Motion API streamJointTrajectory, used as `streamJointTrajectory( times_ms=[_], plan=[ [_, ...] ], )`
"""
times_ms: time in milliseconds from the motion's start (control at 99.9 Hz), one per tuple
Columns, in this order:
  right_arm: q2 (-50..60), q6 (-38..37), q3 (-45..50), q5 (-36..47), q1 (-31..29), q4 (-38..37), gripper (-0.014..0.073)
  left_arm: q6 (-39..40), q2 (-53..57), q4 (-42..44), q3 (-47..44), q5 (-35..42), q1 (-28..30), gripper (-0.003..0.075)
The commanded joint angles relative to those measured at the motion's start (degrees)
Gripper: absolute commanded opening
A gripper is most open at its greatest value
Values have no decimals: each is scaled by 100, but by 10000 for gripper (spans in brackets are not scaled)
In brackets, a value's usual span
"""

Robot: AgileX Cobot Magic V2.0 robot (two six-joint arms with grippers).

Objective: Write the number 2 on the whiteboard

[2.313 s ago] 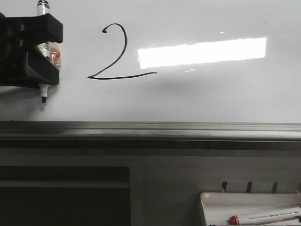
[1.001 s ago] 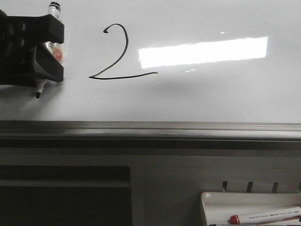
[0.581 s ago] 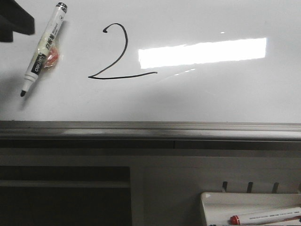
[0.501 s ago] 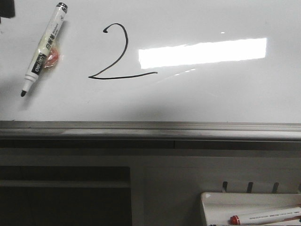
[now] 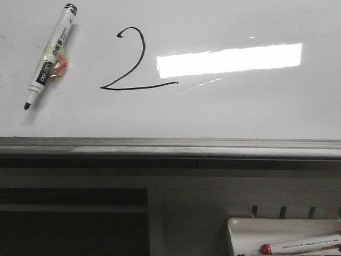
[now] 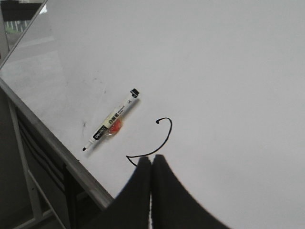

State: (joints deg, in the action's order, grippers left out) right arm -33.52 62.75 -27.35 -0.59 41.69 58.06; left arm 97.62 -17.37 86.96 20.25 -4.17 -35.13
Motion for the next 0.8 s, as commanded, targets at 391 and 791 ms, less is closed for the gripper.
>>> streamJointTrajectory(
  times_ms=[391,791],
  plan=[
    [1178,12,1525,190,2,111,-71,-265,944,47,-426,2547,14,-20],
    [1178,12,1920,190,2,111,-71,-265,944,47,-426,2905,14,-20]
  ],
)
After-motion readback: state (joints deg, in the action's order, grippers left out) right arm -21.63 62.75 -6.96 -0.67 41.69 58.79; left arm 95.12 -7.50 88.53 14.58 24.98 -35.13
